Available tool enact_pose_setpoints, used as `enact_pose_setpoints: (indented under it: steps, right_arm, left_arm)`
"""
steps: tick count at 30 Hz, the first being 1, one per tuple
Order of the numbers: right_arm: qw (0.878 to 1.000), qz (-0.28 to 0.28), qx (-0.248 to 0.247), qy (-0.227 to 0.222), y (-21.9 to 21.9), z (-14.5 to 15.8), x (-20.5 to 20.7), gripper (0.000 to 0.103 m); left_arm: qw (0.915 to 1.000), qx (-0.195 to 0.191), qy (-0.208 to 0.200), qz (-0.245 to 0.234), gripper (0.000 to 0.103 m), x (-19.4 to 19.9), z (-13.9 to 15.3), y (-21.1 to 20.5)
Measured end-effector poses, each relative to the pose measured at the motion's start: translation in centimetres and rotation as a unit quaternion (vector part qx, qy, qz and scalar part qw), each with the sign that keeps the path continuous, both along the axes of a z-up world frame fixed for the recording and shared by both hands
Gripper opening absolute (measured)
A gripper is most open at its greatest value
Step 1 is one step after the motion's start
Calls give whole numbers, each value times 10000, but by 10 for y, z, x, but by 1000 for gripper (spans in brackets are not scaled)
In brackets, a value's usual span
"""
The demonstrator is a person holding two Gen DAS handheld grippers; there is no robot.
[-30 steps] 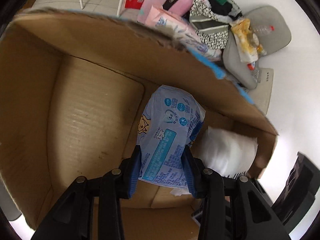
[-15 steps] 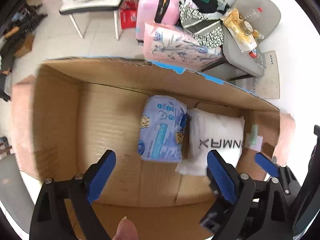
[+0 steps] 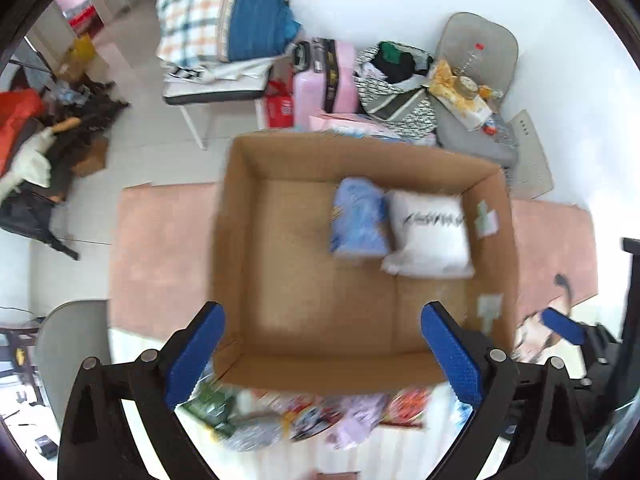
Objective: Organize soft objects
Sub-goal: 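Carry both packs into the cardboard box and open both tools, then grasp the orange seed bag with the left tool while the right tool grasps the red snack bag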
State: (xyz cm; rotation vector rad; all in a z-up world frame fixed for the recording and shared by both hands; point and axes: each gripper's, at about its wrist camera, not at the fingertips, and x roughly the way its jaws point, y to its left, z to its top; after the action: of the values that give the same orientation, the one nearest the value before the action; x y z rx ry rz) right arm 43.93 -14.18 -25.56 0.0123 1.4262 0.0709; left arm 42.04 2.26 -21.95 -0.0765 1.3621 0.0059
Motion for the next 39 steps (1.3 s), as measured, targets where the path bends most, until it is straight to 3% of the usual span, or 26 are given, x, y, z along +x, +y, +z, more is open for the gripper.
enact_pose_setpoints:
  steps: [4, 7, 9, 11, 14, 17, 19, 22, 23, 25, 29, 33, 35, 36, 39]
  right_arm:
    - [9998, -111, 189, 9, -6, -5, -58, 103]
    - [9989, -218, 362, 207, -7, -29, -94, 103]
    - [9977, -302, 431, 436, -7, -53, -106, 103]
    - [9965, -414, 357, 636, -6, -79, -112, 95]
    - [9946, -582, 282, 816, -6, -110, -114, 81]
    - [9925, -727, 314, 926, -8, -129, -114, 76]
    - [9907, -838, 409, 990, -9, -142, -115, 76]
    - [9866, -893, 625, 1218, -12, -161, -120, 53]
    - [9858, -891, 595, 1293, -13, -165, -123, 52]
    - [9850, -849, 680, 1337, -16, -167, -130, 52]
    - [9844, -559, 554, 1576, -21, -169, -151, 51]
    - [9818, -531, 510, 1752, -28, -170, -169, 51]
    - [9832, -616, 552, 1630, -32, -167, -174, 59]
    - [9838, -656, 572, 1568, -34, -165, -175, 62]
    - [9834, -715, 599, 1553, -30, -167, -171, 66]
  left_arm:
    - [9993, 267, 242, 57, 100, -50, -18, 16]
    - [9956, -44, 860, 377, 99, -85, -64, 33]
    - [9881, -460, 1260, 749, 75, -100, -101, 43]
    - [9806, -638, 1599, 940, 63, -107, -131, 43]
    - [9753, -670, 1772, 1139, 63, -108, -164, 40]
    - [9699, -789, 1874, 1339, 65, -107, -183, 41]
    - [9664, -941, 1885, 1473, 65, -106, -191, 42]
    - [9676, -867, 1870, 1461, 64, -107, -198, 41]
    - [9690, -847, 1854, 1395, 64, -107, -200, 41]
    - [9738, -662, 1871, 1110, 56, -114, -201, 39]
    - [9763, -479, 1905, 913, 56, -133, -202, 44]
    - [9736, -867, 1825, 1066, 56, -144, -191, 53]
    - [9761, -933, 1685, 1008, 58, -141, -183, 50]
    - [9783, -893, 1631, 915, 63, -138, -180, 46]
    - [9786, -636, 1819, 718, 66, -124, -192, 32]
